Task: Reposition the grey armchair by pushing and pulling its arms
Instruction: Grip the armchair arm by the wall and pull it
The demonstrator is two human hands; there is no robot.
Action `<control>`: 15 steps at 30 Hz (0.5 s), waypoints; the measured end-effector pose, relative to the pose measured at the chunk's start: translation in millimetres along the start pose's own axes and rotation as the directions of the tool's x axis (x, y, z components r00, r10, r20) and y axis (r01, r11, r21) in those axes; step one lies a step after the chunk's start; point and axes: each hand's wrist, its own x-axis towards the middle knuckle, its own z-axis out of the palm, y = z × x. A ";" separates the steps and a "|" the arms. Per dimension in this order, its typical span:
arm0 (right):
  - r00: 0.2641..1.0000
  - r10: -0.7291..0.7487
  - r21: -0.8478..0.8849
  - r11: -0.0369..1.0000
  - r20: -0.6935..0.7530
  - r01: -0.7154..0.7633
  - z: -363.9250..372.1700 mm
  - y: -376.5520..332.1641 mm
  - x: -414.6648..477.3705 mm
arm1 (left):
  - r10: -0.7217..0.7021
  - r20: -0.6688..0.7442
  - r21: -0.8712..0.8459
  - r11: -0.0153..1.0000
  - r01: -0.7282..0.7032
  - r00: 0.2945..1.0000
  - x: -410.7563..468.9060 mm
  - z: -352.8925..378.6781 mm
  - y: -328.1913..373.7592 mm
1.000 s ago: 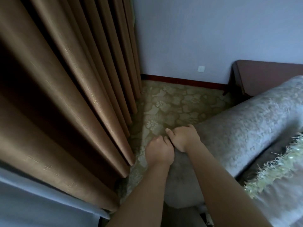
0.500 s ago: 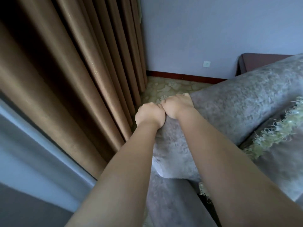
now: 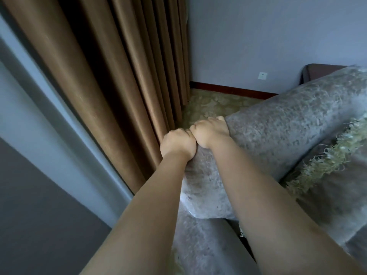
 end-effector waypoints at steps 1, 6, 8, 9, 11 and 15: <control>1.000 -0.001 0.005 1.000 0.022 0.001 -2.3 -2.7 -1.5 | -0.006 0.007 0.005 1.000 0.006 1.000 -1.8 -2.6 -1.3; 0.999 0.031 0.030 0.999 0.038 -0.032 -4.5 -10.7 0.9 | 0.002 0.025 0.011 1.000 -0.003 1.000 0.2 -6.6 -7.1; 1.000 0.026 0.008 1.000 -0.012 -0.026 1.3 -12.3 3.6 | -0.017 -0.008 0.007 1.000 0.017 1.000 3.7 -4.3 -9.4; 0.998 0.024 0.006 1.000 -0.059 -0.024 3.7 -12.9 4.6 | -0.024 -0.033 0.018 1.000 0.024 0.999 5.1 -3.3 -9.5; 0.986 0.058 0.044 0.998 -0.159 -0.052 6.1 -12.4 6.3 | -0.022 -0.088 0.051 0.998 0.026 0.996 8.2 0.1 -7.5; 0.960 0.097 0.149 0.987 -0.261 -0.059 11.8 -12.6 10.7 | -0.007 -0.141 0.104 0.994 0.022 0.990 10.2 5.1 -6.8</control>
